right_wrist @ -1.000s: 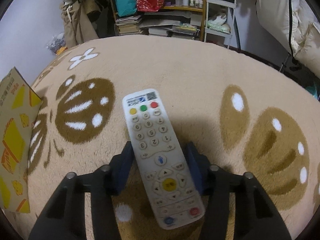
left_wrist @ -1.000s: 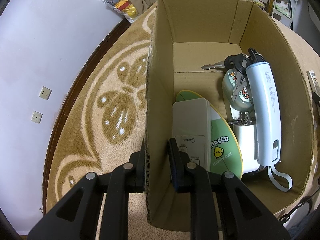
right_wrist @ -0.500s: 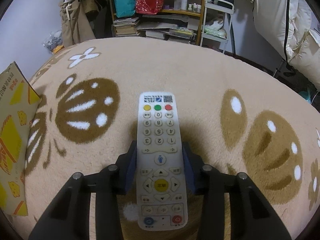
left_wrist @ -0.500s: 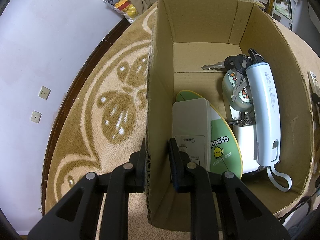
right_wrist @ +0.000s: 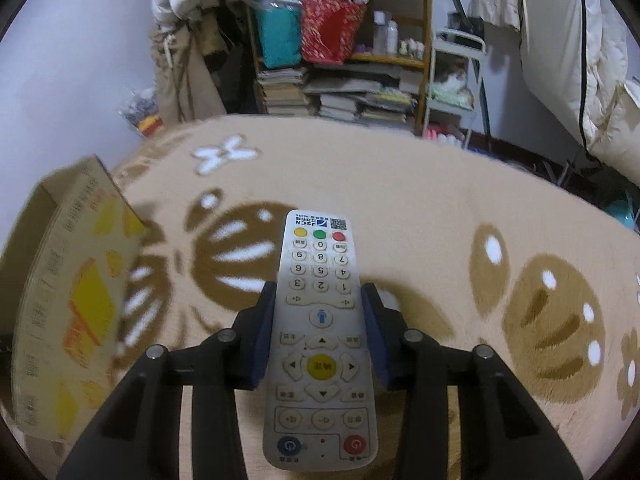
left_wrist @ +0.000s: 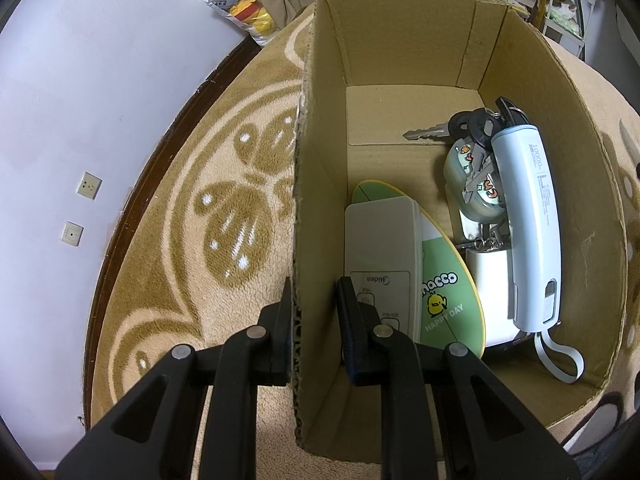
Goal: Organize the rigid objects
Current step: 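Carry the white TV remote into the box and release it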
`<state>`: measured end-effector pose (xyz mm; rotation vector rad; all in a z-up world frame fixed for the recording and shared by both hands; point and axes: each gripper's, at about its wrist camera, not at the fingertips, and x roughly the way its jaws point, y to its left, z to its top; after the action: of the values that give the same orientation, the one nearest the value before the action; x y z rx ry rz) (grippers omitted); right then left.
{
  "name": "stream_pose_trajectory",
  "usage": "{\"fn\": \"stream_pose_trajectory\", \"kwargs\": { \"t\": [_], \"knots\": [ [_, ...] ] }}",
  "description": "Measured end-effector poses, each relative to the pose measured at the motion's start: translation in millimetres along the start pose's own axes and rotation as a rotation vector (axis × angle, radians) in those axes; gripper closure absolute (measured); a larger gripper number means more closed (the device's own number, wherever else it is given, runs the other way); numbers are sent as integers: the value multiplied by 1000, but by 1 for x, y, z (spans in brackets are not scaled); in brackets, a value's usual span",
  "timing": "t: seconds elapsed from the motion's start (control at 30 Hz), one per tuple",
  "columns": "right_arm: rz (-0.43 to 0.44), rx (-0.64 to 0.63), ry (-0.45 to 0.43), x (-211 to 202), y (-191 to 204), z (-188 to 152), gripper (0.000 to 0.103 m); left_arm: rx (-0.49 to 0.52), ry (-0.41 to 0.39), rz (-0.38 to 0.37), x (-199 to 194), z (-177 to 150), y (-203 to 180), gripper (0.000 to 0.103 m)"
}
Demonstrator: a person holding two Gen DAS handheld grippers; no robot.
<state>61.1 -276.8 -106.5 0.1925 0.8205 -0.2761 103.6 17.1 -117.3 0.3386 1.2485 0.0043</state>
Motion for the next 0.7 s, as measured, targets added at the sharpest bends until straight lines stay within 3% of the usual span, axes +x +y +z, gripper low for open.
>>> {"fn": "stream_pose_trajectory", "kwargs": {
  "t": [0.43, 0.7],
  "knots": [
    [159, -84, -122, -42, 82, 38, 59, -4, 2, -7, 1, 0, 2, 84],
    [246, -121, -134, -51, 128, 33, 59, -9, 3, -15, 3, 0, 4, 84]
  ]
}}
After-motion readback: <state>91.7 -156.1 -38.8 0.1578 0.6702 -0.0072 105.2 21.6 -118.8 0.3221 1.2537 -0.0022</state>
